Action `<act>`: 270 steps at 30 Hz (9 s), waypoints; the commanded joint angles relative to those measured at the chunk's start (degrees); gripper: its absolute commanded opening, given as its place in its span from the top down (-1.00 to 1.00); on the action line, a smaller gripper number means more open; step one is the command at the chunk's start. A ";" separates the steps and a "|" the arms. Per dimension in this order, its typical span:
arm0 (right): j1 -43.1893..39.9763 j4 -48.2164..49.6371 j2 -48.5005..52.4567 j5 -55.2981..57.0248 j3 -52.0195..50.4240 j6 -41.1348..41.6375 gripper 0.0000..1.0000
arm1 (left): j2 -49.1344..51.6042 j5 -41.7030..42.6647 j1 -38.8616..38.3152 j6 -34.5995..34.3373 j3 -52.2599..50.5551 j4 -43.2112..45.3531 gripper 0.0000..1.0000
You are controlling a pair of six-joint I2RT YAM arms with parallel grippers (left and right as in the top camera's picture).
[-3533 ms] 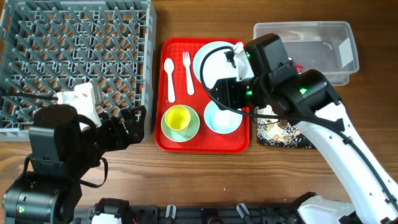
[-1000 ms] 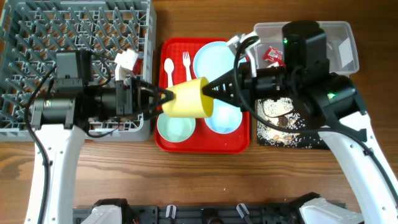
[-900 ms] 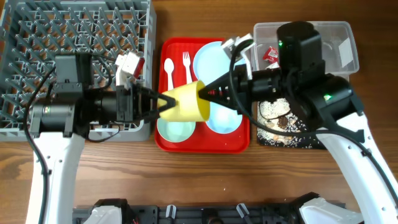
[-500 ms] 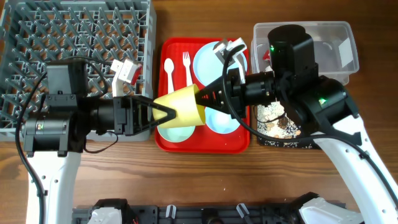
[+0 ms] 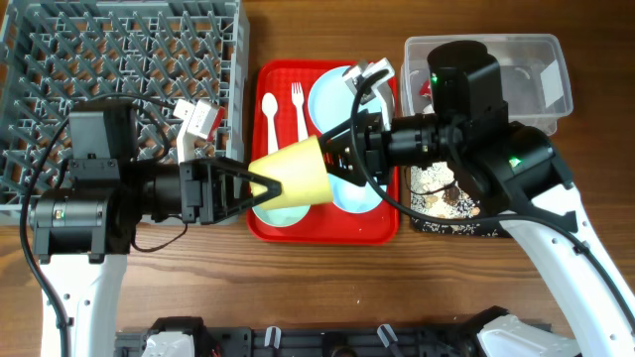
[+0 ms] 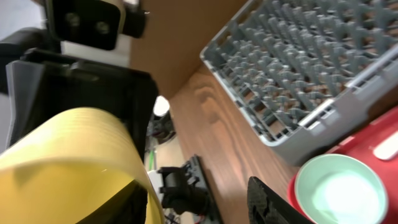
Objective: Sort waste into correct bins and load items into the dishwasher rack
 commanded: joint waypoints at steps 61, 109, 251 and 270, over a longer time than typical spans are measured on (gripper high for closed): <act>-6.21 -25.94 -11.30 23.69 0.44 -0.55 -0.15 | 7.17 -77.42 -0.17 -8.28 11.87 -13.84 -0.91; 8.57 -3.80 -16.68 37.62 -7.23 -8.98 -0.99 | -16.22 -77.46 -0.20 -6.82 11.82 -13.88 -1.00; -19.21 41.70 -76.37 41.94 -81.90 -18.60 -0.99 | 41.88 -97.39 -38.88 -27.52 9.29 5.53 0.92; -19.21 41.70 -76.37 41.94 -81.90 -18.62 -1.00 | 33.05 -159.07 -34.95 -18.82 17.84 -5.73 0.92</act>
